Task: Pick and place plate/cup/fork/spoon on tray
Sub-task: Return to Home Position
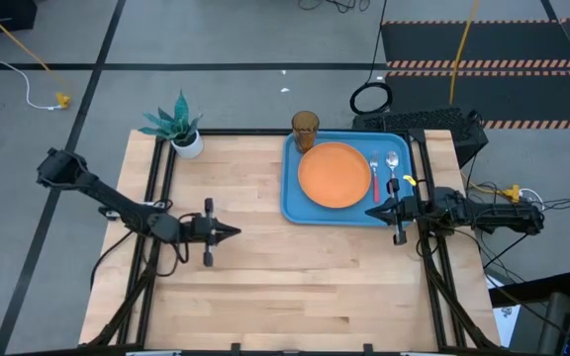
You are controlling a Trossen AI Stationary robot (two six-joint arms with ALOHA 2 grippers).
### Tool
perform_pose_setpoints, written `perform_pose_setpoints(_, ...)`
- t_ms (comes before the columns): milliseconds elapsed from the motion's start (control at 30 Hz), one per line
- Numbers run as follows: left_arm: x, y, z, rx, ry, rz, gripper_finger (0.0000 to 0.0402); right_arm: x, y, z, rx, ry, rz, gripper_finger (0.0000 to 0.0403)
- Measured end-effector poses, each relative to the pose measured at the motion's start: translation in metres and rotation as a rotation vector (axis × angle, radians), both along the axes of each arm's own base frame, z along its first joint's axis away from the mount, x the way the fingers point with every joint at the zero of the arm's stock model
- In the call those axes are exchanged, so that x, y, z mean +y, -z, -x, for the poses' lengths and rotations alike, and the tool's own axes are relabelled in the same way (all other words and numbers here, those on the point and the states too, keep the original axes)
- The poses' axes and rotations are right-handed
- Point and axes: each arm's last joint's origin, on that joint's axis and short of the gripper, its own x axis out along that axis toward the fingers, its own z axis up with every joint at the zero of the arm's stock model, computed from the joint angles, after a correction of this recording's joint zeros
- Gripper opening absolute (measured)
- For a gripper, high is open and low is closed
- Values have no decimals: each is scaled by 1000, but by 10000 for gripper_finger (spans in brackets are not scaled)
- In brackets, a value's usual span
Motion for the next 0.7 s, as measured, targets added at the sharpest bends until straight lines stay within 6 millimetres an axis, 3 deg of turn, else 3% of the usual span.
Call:
perform_pose_setpoints(233,10,-2,22,-84,3,-25,10,0,0,0,0,0,0,0)
perform_pose_setpoints(433,15,-7,31,-144,7,-75,5,0,0,0,0,0,0,0)
perform_pose_setpoints(700,25,3,40,-142,21,-71,8,0,0,0,-1,0,0,0)
